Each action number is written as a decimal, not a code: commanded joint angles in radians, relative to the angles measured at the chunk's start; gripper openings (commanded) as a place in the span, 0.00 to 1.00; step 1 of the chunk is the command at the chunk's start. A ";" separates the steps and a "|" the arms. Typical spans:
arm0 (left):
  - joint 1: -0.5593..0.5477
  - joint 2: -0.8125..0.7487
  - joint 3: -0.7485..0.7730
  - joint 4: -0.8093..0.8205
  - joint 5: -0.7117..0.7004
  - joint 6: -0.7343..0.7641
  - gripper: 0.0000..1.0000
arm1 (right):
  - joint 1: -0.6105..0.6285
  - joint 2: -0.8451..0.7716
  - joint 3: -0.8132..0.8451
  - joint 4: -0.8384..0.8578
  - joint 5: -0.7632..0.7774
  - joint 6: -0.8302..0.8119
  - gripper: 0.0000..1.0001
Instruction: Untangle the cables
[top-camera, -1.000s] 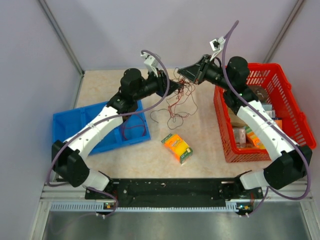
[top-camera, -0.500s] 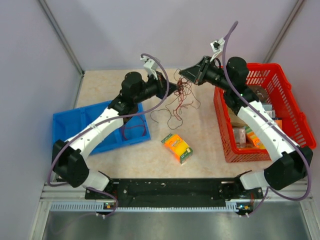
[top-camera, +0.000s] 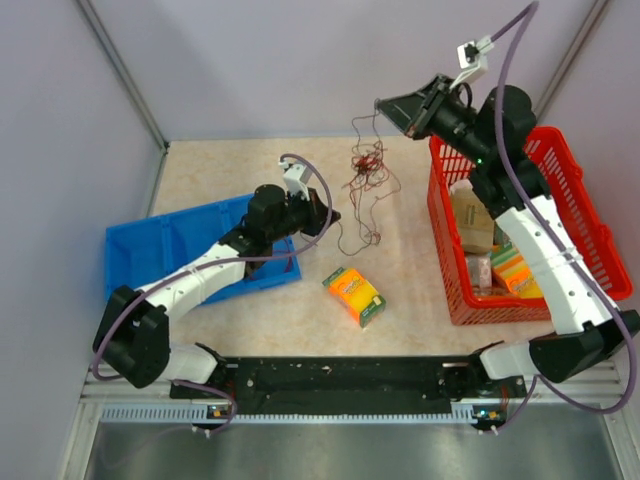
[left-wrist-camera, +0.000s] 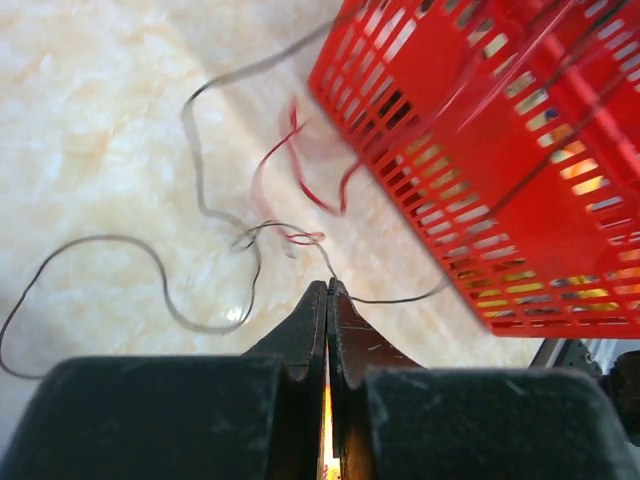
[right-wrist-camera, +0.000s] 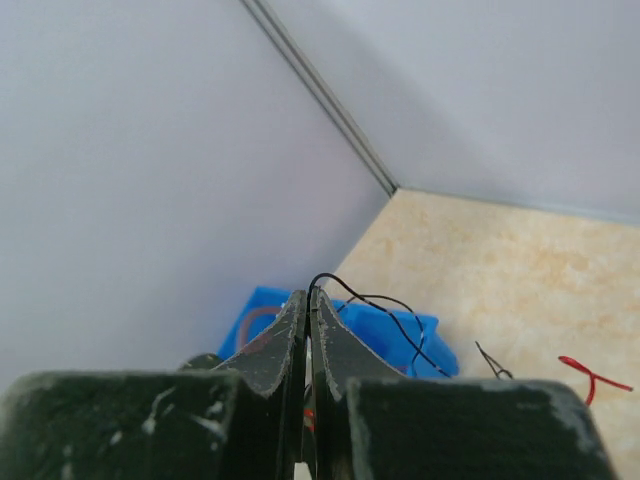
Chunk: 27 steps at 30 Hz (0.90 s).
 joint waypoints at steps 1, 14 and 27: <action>0.010 -0.013 -0.022 0.025 -0.053 0.021 0.00 | -0.015 -0.070 0.122 0.054 0.037 0.018 0.00; 0.039 -0.173 -0.033 0.203 0.368 -0.060 0.45 | -0.015 -0.070 0.040 0.054 0.016 -0.014 0.00; -0.094 -0.122 0.254 -0.027 0.037 0.102 0.60 | -0.013 -0.081 -0.037 0.102 -0.026 0.043 0.00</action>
